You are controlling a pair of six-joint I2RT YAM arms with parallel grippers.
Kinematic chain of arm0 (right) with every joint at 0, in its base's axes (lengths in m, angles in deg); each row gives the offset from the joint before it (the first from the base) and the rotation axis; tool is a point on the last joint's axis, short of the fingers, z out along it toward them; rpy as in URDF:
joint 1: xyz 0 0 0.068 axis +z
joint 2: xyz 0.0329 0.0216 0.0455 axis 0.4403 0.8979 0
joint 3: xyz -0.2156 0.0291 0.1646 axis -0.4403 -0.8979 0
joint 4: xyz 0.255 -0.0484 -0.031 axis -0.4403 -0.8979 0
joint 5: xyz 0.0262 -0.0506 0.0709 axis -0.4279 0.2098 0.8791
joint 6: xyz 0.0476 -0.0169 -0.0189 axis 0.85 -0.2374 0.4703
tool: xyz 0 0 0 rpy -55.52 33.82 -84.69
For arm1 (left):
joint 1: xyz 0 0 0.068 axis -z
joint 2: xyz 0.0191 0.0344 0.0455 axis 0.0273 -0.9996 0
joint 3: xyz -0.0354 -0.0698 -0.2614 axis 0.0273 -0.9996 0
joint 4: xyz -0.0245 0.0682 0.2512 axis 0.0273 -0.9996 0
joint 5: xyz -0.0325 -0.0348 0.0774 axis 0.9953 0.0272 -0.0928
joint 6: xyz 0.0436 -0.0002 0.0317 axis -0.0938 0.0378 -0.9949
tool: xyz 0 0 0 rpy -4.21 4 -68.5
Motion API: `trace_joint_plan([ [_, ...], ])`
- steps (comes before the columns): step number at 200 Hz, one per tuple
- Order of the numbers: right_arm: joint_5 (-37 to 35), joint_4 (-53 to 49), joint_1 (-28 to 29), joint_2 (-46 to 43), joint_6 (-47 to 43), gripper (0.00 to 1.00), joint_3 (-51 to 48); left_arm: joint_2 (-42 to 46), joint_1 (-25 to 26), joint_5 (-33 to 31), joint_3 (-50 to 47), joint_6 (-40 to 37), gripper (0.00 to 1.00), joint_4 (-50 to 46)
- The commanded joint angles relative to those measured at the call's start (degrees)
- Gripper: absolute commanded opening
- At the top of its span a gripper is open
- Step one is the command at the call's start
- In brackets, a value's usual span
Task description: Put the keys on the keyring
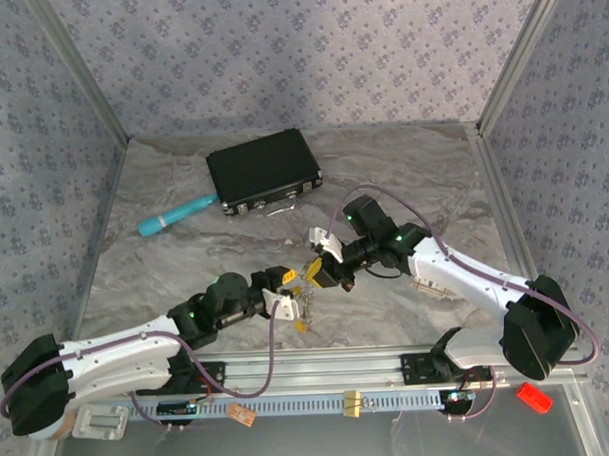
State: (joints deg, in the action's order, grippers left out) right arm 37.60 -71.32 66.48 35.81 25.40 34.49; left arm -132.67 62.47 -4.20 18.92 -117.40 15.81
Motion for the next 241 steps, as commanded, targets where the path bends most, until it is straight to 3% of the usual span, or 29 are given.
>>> trace_joint_plan([
  [1, 2.7, 0.2, -0.4, -0.2, 0.7, 0.0, 0.0, 0.4, 0.6, 0.0, -0.4, -1.0, 0.4, 1.6],
  [74, 3.0, 0.9, -0.9, -0.1, 1.9, 0.0, 0.1, 1.4, 0.6, 1.5, -0.4, -0.2, 0.46, 0.3],
  [196, 1.8, 0.8, -0.8, 0.6, 2.6, 0.0, 0.2, 2.0, 0.6, 2.6, 0.2, 0.9, 0.36, 0.7],
  [241, 0.3, 1.2, -0.9, 0.9, 3.2, 0.0, 0.5, 2.5, 0.6, 3.3, 0.5, 1.0, 0.37, -0.4],
])
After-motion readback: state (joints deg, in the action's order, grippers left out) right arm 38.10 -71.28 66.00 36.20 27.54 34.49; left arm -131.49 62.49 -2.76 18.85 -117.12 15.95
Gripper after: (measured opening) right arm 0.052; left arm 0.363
